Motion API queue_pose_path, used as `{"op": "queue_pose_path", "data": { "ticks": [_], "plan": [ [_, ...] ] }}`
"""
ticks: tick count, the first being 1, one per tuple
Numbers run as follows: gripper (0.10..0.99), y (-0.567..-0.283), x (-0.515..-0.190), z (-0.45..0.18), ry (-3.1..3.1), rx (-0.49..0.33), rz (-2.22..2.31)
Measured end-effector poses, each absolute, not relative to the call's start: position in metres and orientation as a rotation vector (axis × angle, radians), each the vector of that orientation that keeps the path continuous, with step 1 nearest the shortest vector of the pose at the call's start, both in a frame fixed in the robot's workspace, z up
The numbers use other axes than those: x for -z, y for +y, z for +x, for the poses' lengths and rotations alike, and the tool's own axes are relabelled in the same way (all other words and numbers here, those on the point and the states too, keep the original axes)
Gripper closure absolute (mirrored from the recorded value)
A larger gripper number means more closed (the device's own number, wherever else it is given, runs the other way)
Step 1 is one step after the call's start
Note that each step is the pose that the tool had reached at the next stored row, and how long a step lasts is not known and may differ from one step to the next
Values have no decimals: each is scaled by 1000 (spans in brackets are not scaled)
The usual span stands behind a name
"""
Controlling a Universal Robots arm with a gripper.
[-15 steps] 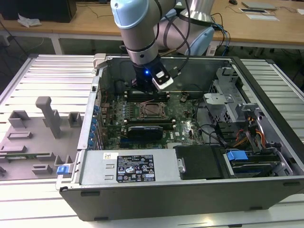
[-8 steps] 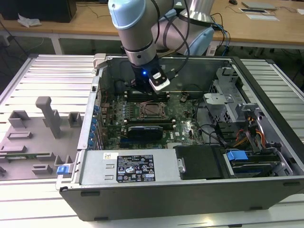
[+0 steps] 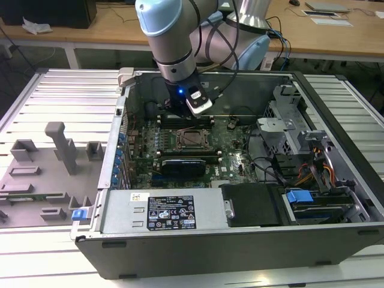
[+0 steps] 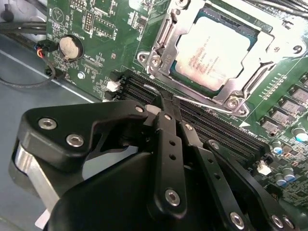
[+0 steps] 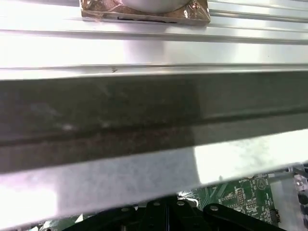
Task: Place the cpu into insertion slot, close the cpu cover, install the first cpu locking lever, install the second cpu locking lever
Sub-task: 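Install the first cpu locking lever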
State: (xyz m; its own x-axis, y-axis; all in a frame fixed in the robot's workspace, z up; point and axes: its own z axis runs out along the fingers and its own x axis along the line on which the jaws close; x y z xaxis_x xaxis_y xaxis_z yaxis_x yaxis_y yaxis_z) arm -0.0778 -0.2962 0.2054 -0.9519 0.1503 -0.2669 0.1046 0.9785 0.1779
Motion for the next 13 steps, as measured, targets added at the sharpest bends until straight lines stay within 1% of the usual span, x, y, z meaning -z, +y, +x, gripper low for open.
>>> {"op": "queue_pose_path", "data": {
  "ticks": [13],
  "plan": [
    [980, -296, -195, -76, 2837, -225, 238]
  ]
}}
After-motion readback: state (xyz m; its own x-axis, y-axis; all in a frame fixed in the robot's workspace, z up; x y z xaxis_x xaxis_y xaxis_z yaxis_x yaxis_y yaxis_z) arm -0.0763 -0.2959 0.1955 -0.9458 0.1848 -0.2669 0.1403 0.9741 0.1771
